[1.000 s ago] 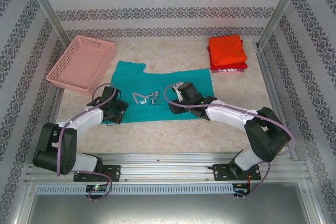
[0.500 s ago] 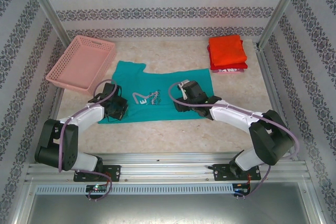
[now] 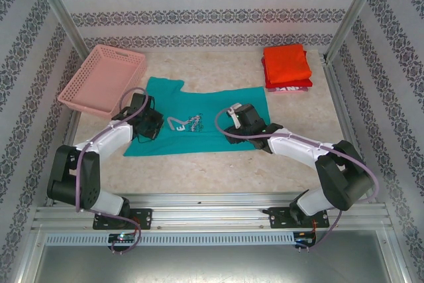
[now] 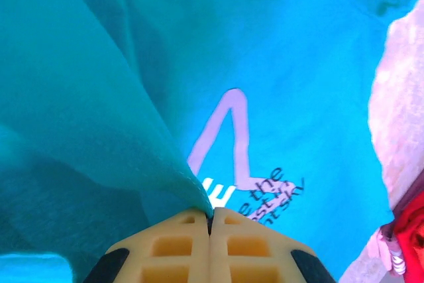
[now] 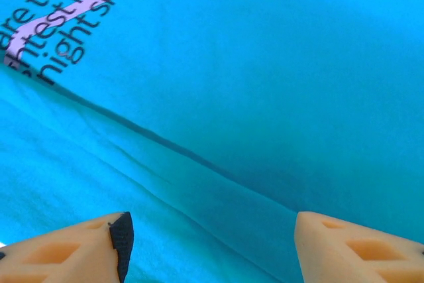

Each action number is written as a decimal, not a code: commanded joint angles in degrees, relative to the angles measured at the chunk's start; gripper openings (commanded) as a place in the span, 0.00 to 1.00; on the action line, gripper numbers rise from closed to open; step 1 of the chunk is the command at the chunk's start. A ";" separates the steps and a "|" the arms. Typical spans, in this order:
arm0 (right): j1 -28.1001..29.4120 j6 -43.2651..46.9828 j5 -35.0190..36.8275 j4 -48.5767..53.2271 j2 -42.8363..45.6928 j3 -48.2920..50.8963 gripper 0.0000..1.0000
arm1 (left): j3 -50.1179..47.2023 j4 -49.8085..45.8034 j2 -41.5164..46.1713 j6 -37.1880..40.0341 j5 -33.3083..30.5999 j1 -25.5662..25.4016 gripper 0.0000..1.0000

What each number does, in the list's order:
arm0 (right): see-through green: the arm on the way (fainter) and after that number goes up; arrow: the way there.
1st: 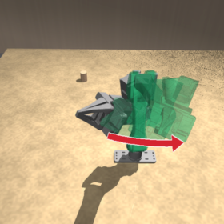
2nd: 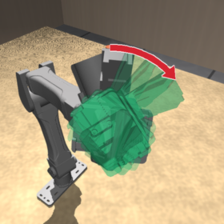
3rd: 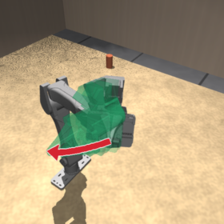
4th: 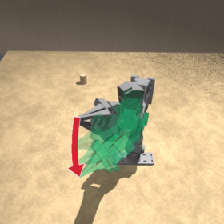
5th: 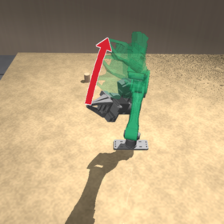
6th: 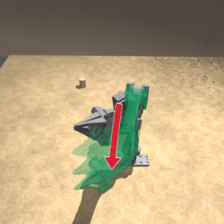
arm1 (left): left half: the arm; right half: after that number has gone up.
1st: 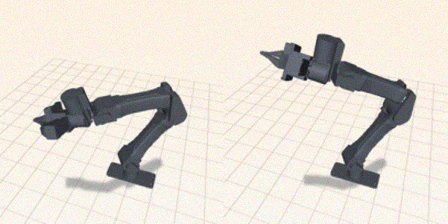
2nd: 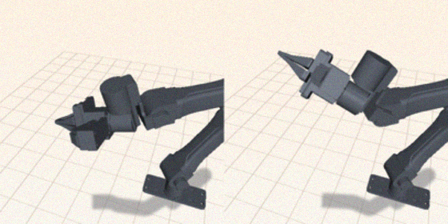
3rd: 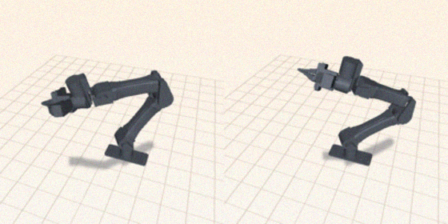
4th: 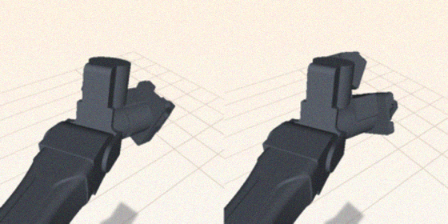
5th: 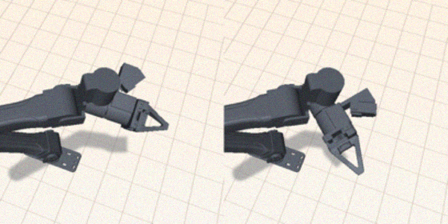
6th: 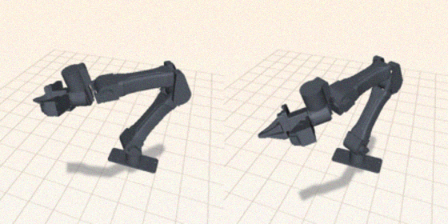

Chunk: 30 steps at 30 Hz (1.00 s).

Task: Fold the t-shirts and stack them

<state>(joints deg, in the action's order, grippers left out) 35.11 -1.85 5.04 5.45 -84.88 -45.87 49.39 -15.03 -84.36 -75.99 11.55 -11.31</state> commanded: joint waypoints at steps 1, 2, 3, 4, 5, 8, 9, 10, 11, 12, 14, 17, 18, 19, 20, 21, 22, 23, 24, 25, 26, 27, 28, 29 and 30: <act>1.60 8.65 -2.84 -1.45 -2.66 -3.96 0.66 | 2.87 -3.08 -1.64 2.46 -1.02 -0.73 0.00; 2.08 10.68 -3.26 -0.92 -3.65 -5.13 0.66 | 3.30 -3.08 -2.10 2.56 -1.17 -0.73 0.00; 2.96 14.15 -3.56 0.10 -4.93 -6.58 0.66 | 3.75 -3.12 -2.82 2.76 -1.26 -0.73 0.00; 3.98 17.99 -2.62 1.45 -6.32 -8.04 0.66 | 4.28 -3.16 -3.54 2.94 -1.19 -0.66 0.00; 4.77 21.06 -1.82 2.96 -7.80 -9.51 0.66 | 4.98 -3.17 -4.22 3.11 -0.93 -0.73 0.00; 6.09 27.72 -0.42 7.30 -12.65 -13.81 0.67 | 7.52 -3.34 -6.52 4.15 0.16 -0.65 0.00; 6.20 28.84 -0.30 7.97 -14.07 -15.00 0.67 | 8.51 -3.56 -7.30 4.51 0.32 -0.68 0.00; 6.28 29.52 -0.01 8.33 -15.24 -15.81 0.67 | 9.22 -3.68 -7.82 4.77 0.43 -0.72 0.00; 6.38 30.11 0.15 8.73 -16.46 -16.72 0.67 | 10.06 -3.92 -8.44 5.06 0.60 -0.73 0.00; 6.44 30.65 0.31 8.71 -17.45 -17.35 0.67 | 10.81 -4.08 -8.94 5.30 0.58 -0.64 0.00; 6.39 31.31 0.79 8.89 -19.39 -18.45 0.67 | 11.70 -4.29 -9.65 5.61 0.58 -0.72 0.00; 6.33 31.78 2.91 9.09 -21.92 -20.20 0.68 | 12.26 -4.31 -10.34 5.83 0.76 -0.72 0.00; 6.29 31.99 3.74 9.37 -22.68 -20.78 0.68 | 12.31 -4.31 -10.47 5.89 0.88 -0.69 0.00; 6.19 32.06 4.29 9.52 -23.16 -21.17 0.68 | 12.30 -4.31 -10.61 5.87 0.84 -0.70 0.00; 5.98 32.08 4.73 9.45 -23.57 -21.42 0.68 | 12.26 -4.31 -10.65 6.03 0.84 -0.66 0.00; 5.68 32.00 5.12 9.39 -23.95 -21.67 0.68 | 12.30 -4.31 -10.78 6.25 0.80 -0.72 0.00; 5.35 31.96 5.47 9.48 -24.25 -21.93 0.68 | 12.44 -4.38 -10.96 6.52 0.77 -0.73 0.00; 5.10 31.84 5.89 9.52 -24.56 -22.19 0.68 | 12.57 -4.44 -11.00 6.72 0.77 -0.69 0.00; 4.82 31.82 6.40 9.55 -24.75 -22.48 0.68 | 12.87 -4.57 -11.25 7.09 0.75 -0.71 0.00; 4.58 31.82 6.71 9.52 -24.88 -22.64 0.67 | 13.18 -4.66 -11.50 7.45 0.75 -0.67 0.00; 4.44 31.86 6.87 9.49 -25.02 -22.76 0.68 | 13.48 -4.66 -11.82 7.90 0.75 -0.63 0.00; 4.08 31.83 6.98 9.50 -25.14 -23.03 0.68 | 14.09 -4.95 -12.25 8.45 0.69 -0.64 0.00; 3.87 31.90 7.09 9.65 -25.26 -23.25 0.68 | 14.90 -5.17 -12.85 9.07 0.78 -0.62 0.00; 3.71 31.99 7.17 9.57 -25.41 -23.43 0.68 | 15.56 -5.26 -13.38 9.60 0.75 -0.65 0.00; 3.58 32.08 7.39 9.73 -25.59 -23.71 0.68 | 16.54 -5.68 -14.12 10.12 0.75 -0.64 0.00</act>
<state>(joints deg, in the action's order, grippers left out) 39.27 29.06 10.37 13.98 -109.14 -68.03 63.13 -18.44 -97.12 -68.99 12.01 -11.31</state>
